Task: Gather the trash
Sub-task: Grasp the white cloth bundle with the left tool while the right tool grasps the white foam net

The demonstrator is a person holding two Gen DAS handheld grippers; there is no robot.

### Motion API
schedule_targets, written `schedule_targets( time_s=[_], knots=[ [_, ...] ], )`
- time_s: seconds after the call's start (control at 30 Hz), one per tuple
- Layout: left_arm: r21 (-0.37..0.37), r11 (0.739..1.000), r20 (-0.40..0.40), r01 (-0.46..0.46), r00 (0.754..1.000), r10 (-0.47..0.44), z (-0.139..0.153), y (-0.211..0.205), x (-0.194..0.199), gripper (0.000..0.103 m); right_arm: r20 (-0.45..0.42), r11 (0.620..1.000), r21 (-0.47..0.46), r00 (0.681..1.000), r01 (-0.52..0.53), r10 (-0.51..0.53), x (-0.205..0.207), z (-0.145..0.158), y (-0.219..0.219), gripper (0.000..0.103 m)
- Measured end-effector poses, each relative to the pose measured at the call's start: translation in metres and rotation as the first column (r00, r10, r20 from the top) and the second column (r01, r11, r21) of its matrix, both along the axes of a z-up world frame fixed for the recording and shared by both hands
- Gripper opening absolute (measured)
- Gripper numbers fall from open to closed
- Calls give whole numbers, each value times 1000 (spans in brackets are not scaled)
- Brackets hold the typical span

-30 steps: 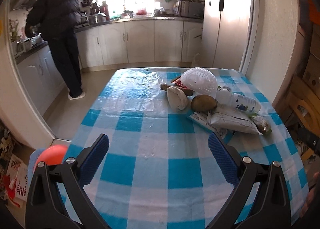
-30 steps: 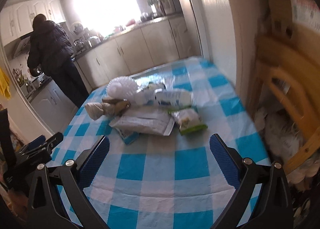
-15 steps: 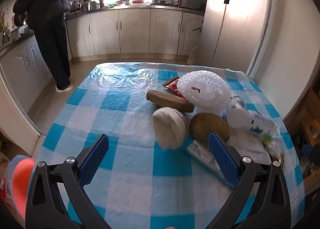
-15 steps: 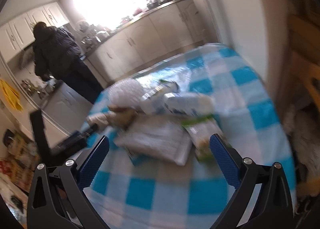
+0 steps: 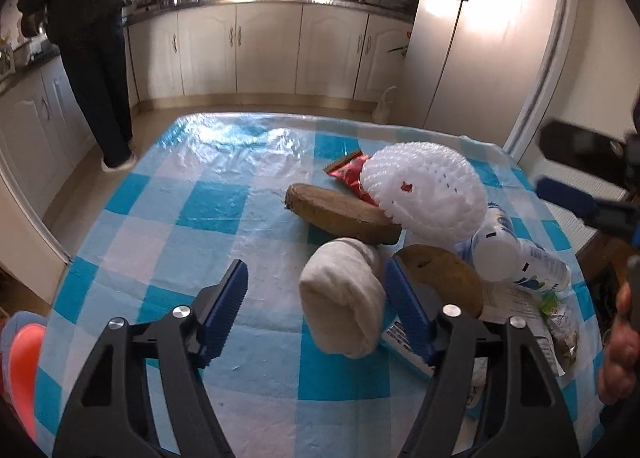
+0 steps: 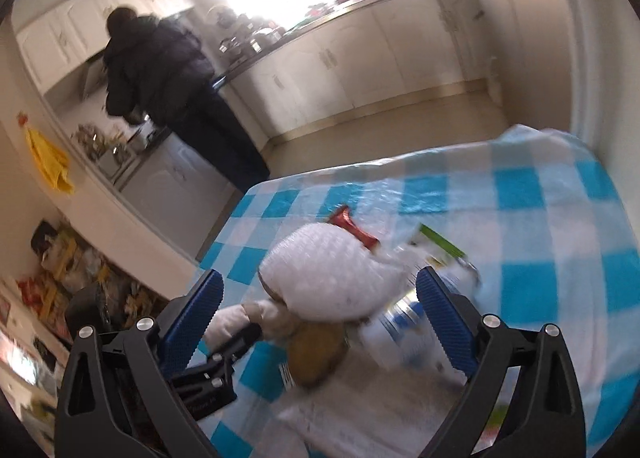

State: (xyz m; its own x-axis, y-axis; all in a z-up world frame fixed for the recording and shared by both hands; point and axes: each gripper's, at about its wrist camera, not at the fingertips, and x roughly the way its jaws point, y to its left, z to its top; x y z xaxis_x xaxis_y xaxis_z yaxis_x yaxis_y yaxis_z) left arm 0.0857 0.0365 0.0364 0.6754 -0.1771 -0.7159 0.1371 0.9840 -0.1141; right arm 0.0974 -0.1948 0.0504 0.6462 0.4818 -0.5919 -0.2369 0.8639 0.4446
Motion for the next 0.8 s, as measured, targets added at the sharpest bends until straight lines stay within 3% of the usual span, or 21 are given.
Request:
schedule_targets(
  time_s=[0.2,0.23,0.27,0.3,0.4,0.6,0.67,0.8],
  knots=[
    [7,1000,-7,18,1000,-18,-3,-1,1,54,-45,996,-81,999,-26,23,34,-18,19,93],
    [6,1000,-7,21,1000,-21,-4,-2,1,50,-53,996,-81,998,-32,28,36,-21,20,90],
    [3,1000,-6,24,1000,-24,-4,-2,1,44,-63,996,-80,997,-40,35,40,-25,21,74],
    [-1,1000,-6,27,1000,-27,-4,-2,0,41,-72,995,-83,997,-47,41,41,-28,23,67],
    [-19,999,-8,32,999,-33,-3,0,-2,38,-114,992,-120,993,-51,37,49,-41,29,65],
    [-41,998,-16,37,999,-38,-2,1,-8,32,-122,991,-124,992,-53,37,47,-43,31,49],
    [-53,998,-16,31,999,-32,0,3,-9,32,-113,991,-126,993,-53,39,43,-40,33,35],
    [-69,997,-15,23,1000,-24,3,9,-16,31,-85,987,-153,996,-51,38,33,-31,40,23]
  ],
)
